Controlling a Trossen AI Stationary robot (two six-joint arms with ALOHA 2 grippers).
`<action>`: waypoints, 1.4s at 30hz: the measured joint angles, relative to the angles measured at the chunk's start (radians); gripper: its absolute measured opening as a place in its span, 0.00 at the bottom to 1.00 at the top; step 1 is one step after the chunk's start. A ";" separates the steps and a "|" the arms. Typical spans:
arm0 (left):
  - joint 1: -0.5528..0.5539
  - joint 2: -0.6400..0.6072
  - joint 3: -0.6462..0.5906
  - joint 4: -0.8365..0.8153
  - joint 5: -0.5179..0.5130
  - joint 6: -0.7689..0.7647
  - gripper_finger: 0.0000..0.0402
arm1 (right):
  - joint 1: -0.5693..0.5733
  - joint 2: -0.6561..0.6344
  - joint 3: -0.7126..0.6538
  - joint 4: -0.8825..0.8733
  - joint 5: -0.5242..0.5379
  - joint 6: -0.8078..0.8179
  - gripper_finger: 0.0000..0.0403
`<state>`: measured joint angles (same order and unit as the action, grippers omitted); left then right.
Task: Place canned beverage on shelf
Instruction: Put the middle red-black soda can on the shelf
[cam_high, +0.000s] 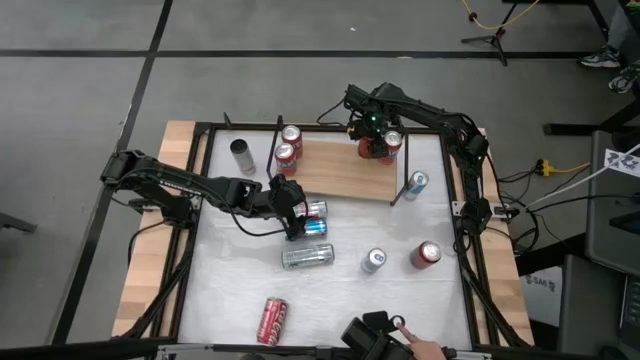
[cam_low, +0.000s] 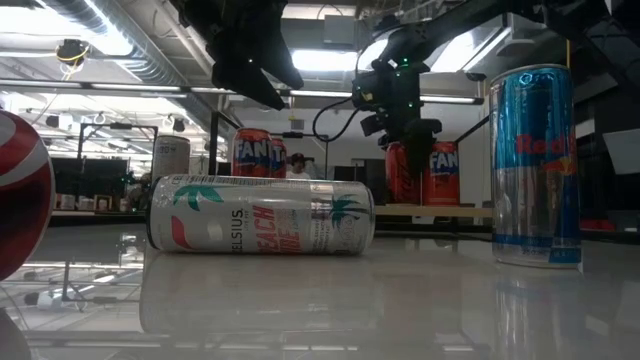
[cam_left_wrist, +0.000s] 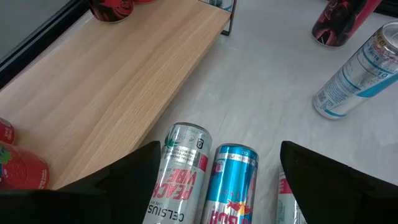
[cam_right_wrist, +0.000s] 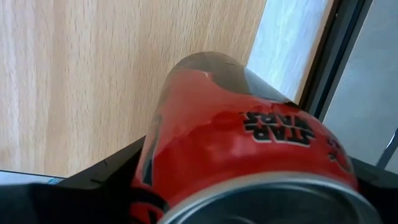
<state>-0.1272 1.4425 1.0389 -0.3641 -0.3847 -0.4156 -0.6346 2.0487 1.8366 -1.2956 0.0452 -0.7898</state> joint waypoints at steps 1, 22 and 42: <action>0.000 0.000 0.000 0.000 0.000 0.000 0.80 | 0.000 0.000 0.000 -0.001 0.000 0.000 0.84; 0.000 0.000 0.000 0.000 0.000 0.000 0.80 | 0.000 0.000 0.063 -0.070 -0.013 0.000 0.83; 0.000 0.000 0.000 0.001 0.000 0.000 0.80 | 0.002 -0.031 0.063 -0.103 -0.003 0.000 0.83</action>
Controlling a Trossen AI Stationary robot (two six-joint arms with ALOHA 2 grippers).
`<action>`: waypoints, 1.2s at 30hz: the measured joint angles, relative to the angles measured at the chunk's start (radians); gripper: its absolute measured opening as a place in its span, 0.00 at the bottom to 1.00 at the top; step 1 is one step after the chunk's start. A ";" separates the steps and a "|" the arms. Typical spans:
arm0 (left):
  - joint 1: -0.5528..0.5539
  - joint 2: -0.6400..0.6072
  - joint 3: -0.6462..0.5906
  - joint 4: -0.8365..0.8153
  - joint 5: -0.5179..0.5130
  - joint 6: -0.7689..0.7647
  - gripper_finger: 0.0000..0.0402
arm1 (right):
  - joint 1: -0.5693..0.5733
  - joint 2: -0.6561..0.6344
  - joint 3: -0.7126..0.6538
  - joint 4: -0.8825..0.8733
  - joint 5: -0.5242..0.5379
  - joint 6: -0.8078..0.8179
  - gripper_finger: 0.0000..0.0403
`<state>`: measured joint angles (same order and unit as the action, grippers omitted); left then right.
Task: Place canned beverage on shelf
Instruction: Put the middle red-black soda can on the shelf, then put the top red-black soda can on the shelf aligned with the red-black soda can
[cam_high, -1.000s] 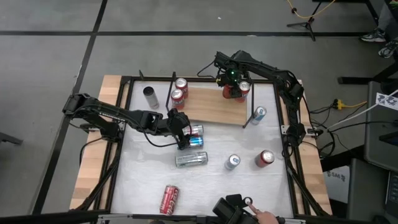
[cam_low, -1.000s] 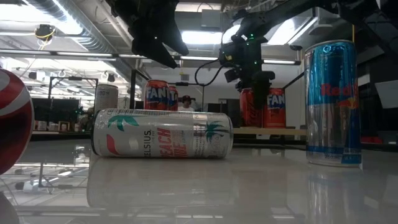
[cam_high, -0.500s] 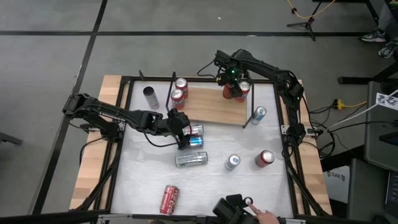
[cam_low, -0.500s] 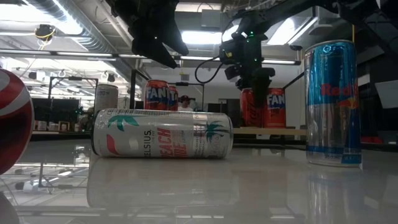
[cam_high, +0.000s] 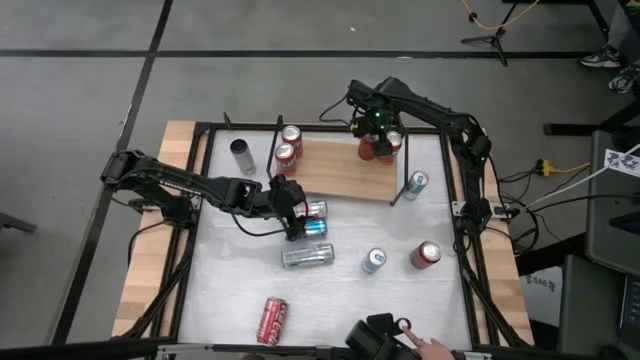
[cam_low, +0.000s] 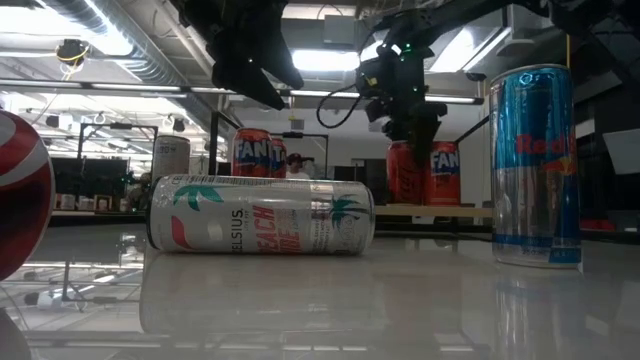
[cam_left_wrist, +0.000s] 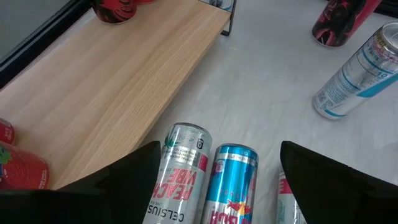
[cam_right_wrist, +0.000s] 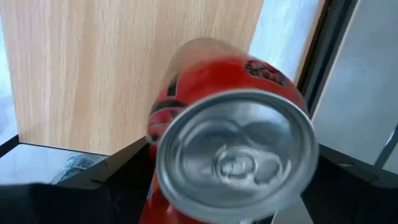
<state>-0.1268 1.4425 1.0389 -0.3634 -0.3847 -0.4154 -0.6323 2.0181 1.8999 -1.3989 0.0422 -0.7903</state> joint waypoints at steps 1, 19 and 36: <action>0.000 0.000 0.000 0.001 0.000 0.000 0.80 | 0.000 -0.006 0.000 0.001 0.001 0.000 0.83; 0.000 0.000 0.000 0.017 0.000 0.000 0.80 | 0.002 -0.218 0.000 0.009 0.025 0.038 0.83; 0.000 0.000 0.000 0.018 0.000 0.000 0.80 | 0.371 -0.520 -0.030 -0.169 -0.203 0.406 0.83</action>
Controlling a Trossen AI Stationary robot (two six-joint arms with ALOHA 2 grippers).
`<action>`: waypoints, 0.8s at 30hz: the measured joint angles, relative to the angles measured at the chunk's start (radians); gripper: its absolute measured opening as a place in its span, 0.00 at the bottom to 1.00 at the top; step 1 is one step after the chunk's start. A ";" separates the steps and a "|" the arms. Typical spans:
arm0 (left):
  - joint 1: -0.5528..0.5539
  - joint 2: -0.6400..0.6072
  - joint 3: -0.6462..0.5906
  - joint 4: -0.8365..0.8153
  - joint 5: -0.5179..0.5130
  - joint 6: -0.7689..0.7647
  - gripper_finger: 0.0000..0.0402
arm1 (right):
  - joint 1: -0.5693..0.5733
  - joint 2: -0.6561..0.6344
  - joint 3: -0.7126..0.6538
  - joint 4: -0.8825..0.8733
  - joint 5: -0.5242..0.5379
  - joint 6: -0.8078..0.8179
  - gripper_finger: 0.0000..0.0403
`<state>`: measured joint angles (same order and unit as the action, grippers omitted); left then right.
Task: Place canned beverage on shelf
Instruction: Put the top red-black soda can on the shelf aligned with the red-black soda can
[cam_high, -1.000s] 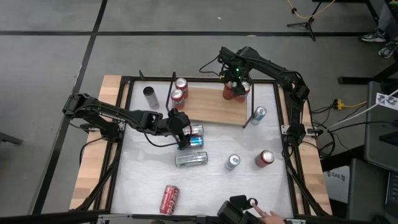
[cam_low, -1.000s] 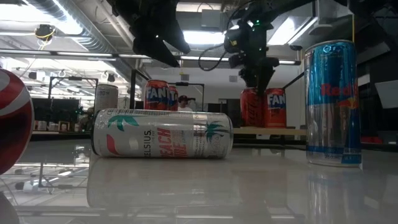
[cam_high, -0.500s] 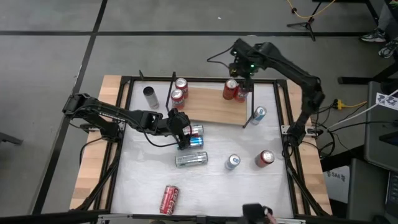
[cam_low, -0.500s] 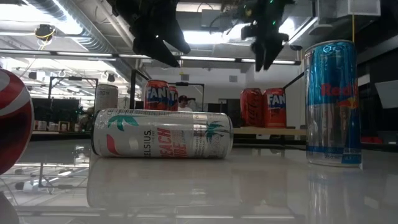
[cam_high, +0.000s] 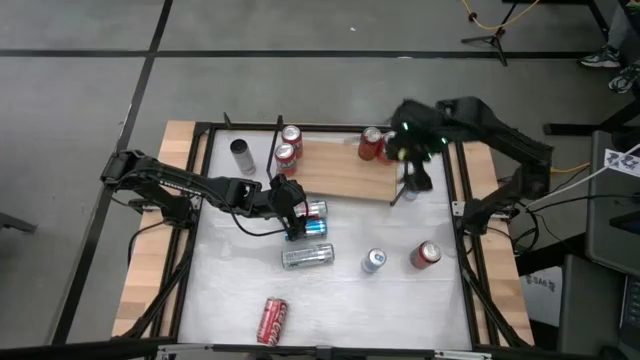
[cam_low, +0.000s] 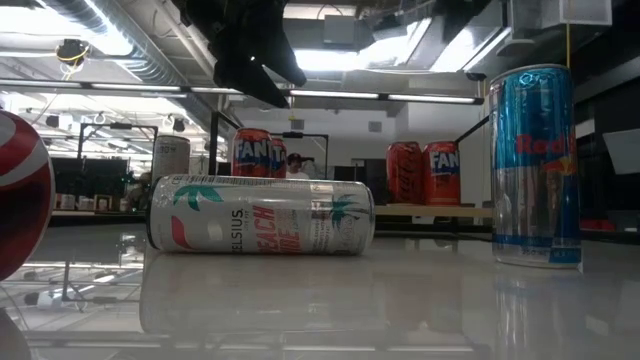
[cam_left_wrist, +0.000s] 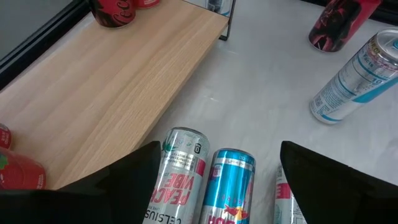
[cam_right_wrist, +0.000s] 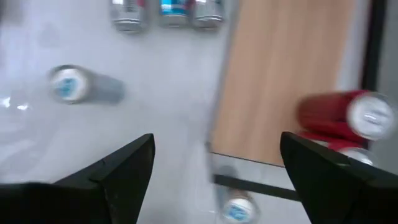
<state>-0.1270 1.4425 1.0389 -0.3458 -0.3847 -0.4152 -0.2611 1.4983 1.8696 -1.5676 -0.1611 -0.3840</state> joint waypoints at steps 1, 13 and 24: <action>0.000 0.000 0.000 0.000 0.000 0.000 0.80 | 0.038 -0.015 -0.011 -0.001 0.000 0.018 0.83; 0.000 0.000 0.000 0.000 0.000 0.000 0.80 | 0.441 -0.312 -0.459 0.087 0.176 0.528 0.83; 0.000 0.000 0.000 0.000 0.000 0.000 0.80 | 0.740 -0.486 -0.781 0.219 0.187 1.057 0.83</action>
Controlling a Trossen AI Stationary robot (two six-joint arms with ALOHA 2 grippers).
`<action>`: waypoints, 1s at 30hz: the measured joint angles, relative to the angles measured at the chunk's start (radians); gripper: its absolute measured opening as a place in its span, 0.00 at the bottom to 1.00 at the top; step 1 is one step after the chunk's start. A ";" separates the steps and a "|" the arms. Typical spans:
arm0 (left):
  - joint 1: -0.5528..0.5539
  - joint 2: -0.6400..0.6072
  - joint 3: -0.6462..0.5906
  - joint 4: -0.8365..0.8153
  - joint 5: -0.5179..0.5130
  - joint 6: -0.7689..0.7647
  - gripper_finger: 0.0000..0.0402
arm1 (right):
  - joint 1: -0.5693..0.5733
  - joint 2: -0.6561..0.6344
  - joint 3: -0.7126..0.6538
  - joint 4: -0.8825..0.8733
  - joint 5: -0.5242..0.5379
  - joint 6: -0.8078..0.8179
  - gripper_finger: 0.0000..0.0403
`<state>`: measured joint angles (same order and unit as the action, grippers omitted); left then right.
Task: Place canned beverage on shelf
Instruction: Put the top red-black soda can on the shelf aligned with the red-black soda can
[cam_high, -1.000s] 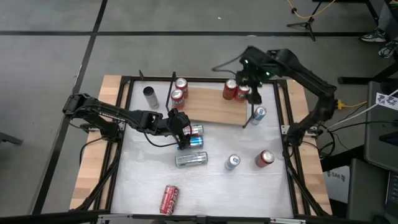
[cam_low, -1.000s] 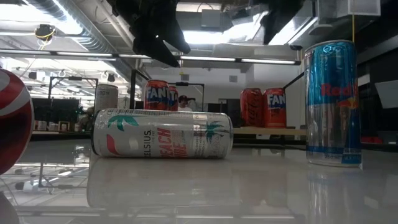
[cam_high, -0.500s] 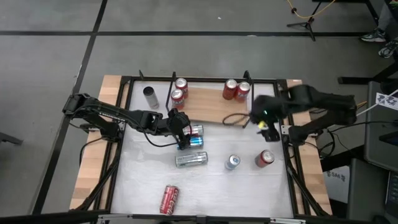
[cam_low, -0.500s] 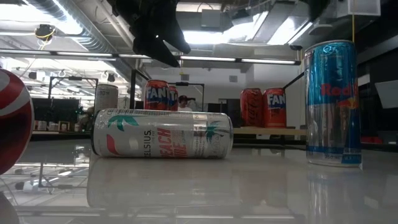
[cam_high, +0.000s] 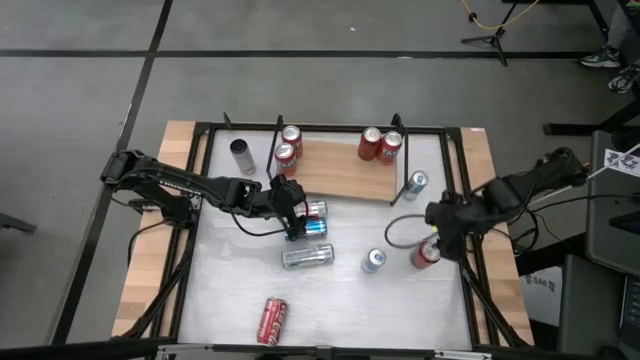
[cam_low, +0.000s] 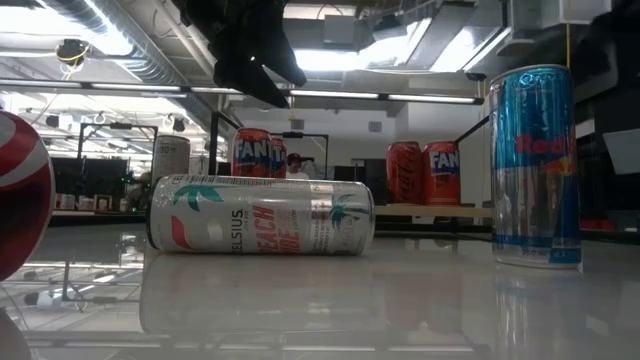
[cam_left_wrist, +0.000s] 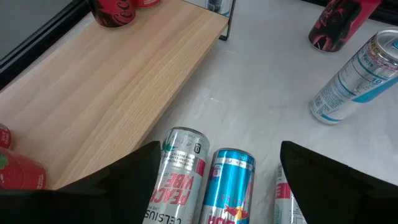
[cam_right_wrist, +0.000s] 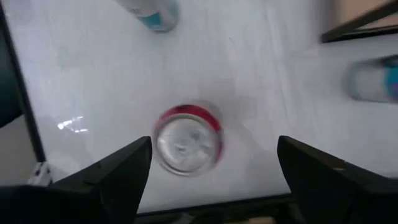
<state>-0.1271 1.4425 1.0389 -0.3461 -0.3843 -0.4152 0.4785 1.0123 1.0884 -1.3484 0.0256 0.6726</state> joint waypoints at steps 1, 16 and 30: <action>0.000 0.000 0.000 0.000 0.000 0.000 0.80 | 0.026 0.000 -0.015 0.025 0.006 0.024 0.83; 0.000 0.000 0.000 0.000 0.000 0.000 0.80 | 0.349 0.089 -0.096 0.076 0.144 0.359 0.83; 0.000 0.000 0.000 0.000 0.000 0.000 0.80 | 0.379 0.099 -0.116 0.073 0.238 0.379 0.83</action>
<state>-0.1268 1.4425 1.0389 -0.3462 -0.3843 -0.4156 0.8574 1.1110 0.9721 -1.2755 0.2640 1.0512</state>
